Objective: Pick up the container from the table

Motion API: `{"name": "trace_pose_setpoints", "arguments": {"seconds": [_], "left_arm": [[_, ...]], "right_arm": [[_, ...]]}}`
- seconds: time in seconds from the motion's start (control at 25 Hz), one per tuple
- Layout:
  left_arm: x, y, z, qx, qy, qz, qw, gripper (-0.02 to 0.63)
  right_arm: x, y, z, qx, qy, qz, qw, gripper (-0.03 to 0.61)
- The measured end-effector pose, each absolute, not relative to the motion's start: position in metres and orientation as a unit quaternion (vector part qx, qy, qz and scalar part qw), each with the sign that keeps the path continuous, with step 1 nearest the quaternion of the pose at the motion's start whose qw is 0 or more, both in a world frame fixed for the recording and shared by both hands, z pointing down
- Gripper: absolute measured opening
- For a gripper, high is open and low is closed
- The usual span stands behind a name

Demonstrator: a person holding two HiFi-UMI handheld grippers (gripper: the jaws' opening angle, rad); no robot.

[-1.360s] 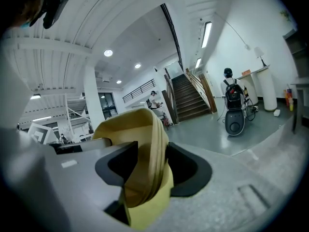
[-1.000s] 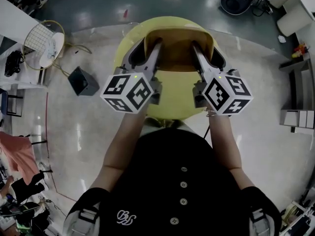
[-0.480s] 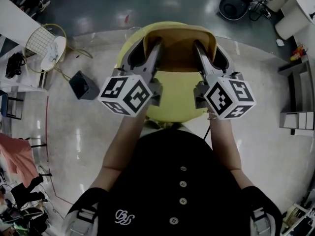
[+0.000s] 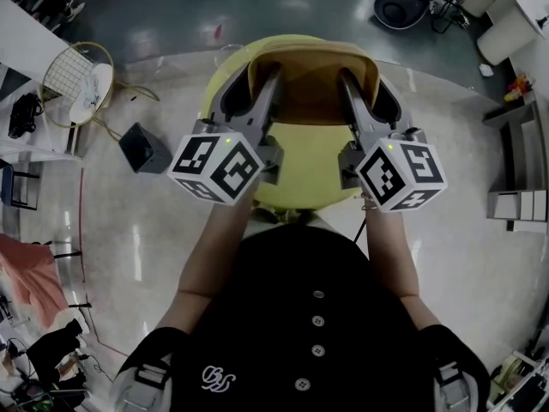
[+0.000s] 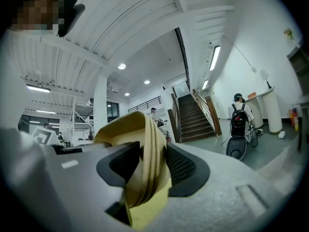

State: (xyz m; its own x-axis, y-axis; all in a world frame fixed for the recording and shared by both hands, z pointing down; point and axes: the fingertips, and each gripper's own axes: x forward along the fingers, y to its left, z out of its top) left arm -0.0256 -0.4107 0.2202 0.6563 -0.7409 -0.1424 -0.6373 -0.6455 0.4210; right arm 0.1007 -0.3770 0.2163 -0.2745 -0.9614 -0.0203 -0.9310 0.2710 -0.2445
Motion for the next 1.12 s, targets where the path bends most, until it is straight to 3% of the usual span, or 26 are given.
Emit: {"name": "trace_pose_setpoints", "arguments": {"seconds": [1.12], "left_arm": [[-0.025,-0.4071,0.2236,0.89,-0.399,-0.14,0.169,0.161]], "right_arm": [[0.101,-0.3754,0.2215,-0.591,0.798,-0.098,0.074,0.16]]}}
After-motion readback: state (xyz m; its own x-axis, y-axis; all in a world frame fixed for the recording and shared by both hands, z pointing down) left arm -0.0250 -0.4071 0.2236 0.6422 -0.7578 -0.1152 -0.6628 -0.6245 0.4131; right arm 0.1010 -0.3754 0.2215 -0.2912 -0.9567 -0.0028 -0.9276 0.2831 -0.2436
